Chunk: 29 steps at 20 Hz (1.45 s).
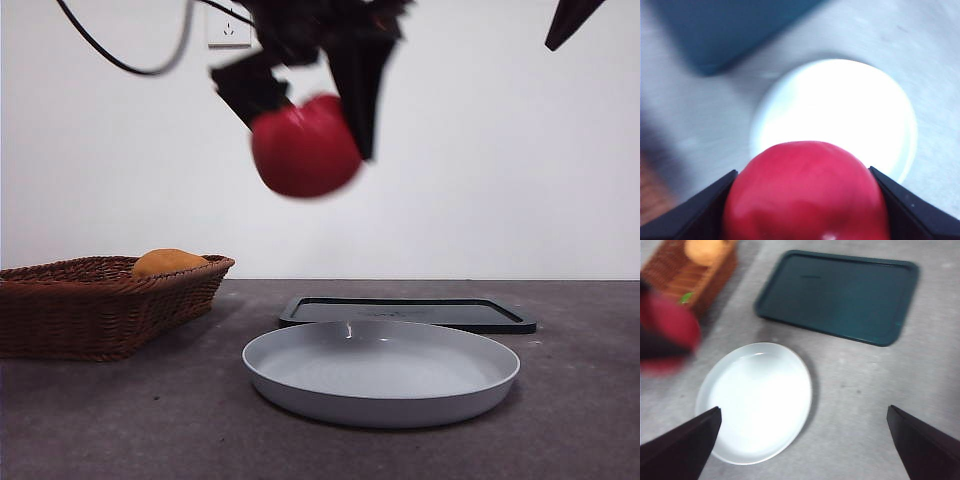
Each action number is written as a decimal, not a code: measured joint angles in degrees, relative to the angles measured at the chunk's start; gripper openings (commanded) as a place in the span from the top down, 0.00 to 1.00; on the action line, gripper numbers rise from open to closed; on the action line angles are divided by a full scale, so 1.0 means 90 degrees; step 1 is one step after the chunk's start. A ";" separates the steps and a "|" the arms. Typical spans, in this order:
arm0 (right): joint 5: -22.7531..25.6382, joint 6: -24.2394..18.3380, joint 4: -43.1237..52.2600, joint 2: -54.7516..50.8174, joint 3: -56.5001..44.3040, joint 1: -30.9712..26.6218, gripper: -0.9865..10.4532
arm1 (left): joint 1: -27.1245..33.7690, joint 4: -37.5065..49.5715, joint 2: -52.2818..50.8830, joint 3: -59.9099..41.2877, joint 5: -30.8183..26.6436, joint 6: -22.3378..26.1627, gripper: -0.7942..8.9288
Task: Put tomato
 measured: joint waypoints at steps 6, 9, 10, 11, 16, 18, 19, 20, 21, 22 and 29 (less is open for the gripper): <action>0.0063 0.0024 -0.0005 -0.0002 0.0068 0.0000 0.37 | -0.0415 0.0976 0.0437 -0.0797 0.0005 -0.0041 0.66; 0.0063 0.0024 -0.0005 -0.0002 0.0068 0.0000 0.37 | -0.0459 0.1100 0.0760 -0.0794 0.0005 -0.0046 0.66; 0.0063 0.0024 -0.0005 -0.0002 0.0068 0.0000 0.37 | -0.0464 0.1098 0.0908 -0.0794 0.0002 -0.0051 0.66; 0.0063 0.0024 -0.0005 -0.0002 0.0068 0.0000 0.37 | -0.0464 0.1100 0.1066 -0.0797 0.0005 -0.0056 0.66; 0.0194 0.0027 -0.0005 -0.0002 0.0068 -0.0002 0.37 | -0.0476 0.1243 0.1311 -0.0797 0.0005 -0.0061 0.66; 0.0204 0.0027 -0.0005 -0.0002 0.0068 0.0000 0.37 | -0.0476 0.1243 0.1333 -0.0797 0.0005 -0.0061 0.66; 0.0204 0.0027 -0.0005 -0.0002 0.0068 0.0000 0.37 | -0.0476 0.1243 0.1362 -0.0794 0.0005 -0.0061 0.66; 0.0204 0.0027 -0.0002 -0.0002 0.0068 0.0000 0.37 | -0.0476 0.1239 0.1362 -0.0792 0.0005 -0.0061 0.65; 0.0206 0.0027 -0.0005 -0.0002 0.0068 0.0000 0.37 | -0.0476 0.1239 0.1362 -0.0792 0.0005 -0.0061 0.58; 0.0204 0.0027 -0.0002 -0.0002 0.0068 0.0000 0.37 | -0.0476 0.1239 0.1365 -0.0789 0.0005 -0.0061 0.48; 0.0204 0.0027 -0.0005 -0.0005 0.0068 0.0000 0.37 | -0.0476 0.0709 0.1467 -0.0316 0.0002 -0.0051 0.30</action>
